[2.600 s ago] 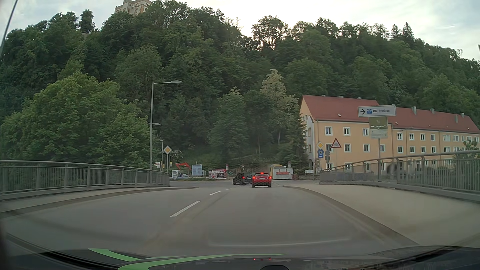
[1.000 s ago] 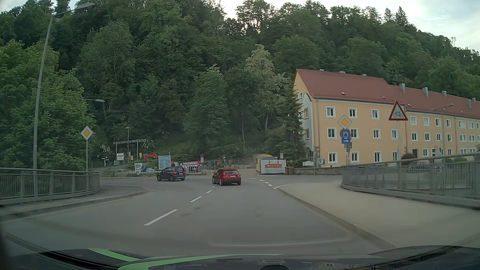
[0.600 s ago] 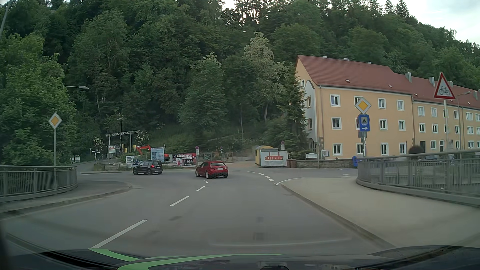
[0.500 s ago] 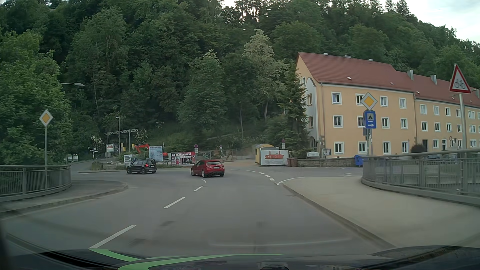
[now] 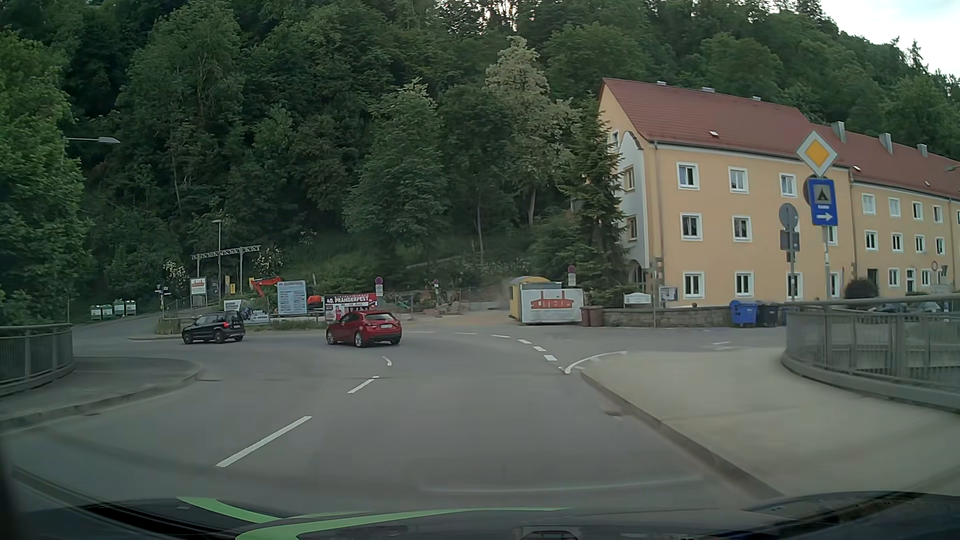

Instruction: Follow the waypoints while adhering to traffic rules and regulations

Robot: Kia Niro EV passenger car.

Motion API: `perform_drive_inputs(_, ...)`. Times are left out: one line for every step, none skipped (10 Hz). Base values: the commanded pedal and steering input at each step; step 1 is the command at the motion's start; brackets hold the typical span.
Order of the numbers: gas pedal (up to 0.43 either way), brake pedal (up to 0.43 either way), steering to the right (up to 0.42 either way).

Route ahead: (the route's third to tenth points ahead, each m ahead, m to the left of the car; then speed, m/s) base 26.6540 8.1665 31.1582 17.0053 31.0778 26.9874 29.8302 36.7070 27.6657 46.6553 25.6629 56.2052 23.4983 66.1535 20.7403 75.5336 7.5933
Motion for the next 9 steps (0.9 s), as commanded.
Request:
perform_drive_inputs(0.0,0.0,-0.008)
perform_drive_inputs(0.0,0.0,-0.008)
perform_drive_inputs(0.0,0.0,-0.008)
perform_drive_inputs(0.0,0.0,-0.008)
perform_drive_inputs(0.0,0.0,-0.008)
perform_drive_inputs(0.0,0.0,-0.008)
perform_drive_inputs(0.0,0.0,-0.008)
perform_drive_inputs(0.0,0.0,-0.008)
perform_drive_inputs(0.0,0.0,-0.008)
